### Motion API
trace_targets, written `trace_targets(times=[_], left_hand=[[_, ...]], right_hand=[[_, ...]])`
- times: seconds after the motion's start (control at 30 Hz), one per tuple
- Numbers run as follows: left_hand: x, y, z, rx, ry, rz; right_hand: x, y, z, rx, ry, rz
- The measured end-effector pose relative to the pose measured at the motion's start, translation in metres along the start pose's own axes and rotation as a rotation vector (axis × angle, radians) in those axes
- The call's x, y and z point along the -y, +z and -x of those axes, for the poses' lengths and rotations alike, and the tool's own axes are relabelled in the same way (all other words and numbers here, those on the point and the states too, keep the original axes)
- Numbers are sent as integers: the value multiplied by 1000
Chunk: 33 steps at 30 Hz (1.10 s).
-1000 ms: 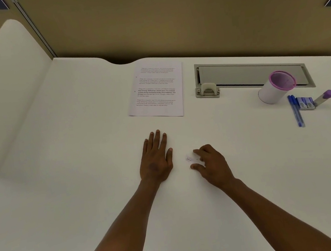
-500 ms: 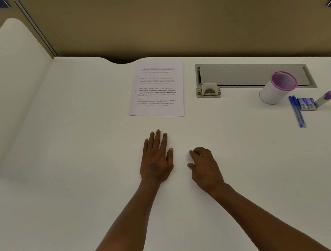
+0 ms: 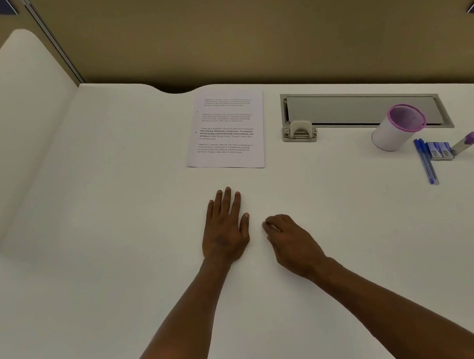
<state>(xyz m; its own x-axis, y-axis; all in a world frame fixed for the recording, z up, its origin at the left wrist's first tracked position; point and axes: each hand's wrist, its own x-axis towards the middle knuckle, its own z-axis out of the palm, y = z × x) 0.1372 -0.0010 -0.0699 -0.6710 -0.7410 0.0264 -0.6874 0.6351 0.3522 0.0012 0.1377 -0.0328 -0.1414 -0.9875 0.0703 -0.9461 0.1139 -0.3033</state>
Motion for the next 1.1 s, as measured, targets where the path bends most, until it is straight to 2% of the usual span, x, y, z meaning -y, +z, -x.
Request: trace_targets(times=[0.1,0.2,0.27,0.37,0.67,0.83,1.1], left_hand=[[0,1,0,-2,1,-5],[1,1,0,-6,3,-2],[1,1,0,-9,0,-3],[0,2,0,-2,-2,-3],[0,0,1,-8,2,-7],[-1,1,0,-11,6,-6],[-1,0,1,-9,4,3]], right_hand=[[-5,-6,4,11,-15,-38],[-12,-14,-1,-26,177,-213],[-13,-17,-4,21,247,-219],[-9,-15,-5,117,220,-126],[13,-9,-13,107,268,-56],[24,-5,-5,72,220,15],[12,-16,-22,132,133,69]])
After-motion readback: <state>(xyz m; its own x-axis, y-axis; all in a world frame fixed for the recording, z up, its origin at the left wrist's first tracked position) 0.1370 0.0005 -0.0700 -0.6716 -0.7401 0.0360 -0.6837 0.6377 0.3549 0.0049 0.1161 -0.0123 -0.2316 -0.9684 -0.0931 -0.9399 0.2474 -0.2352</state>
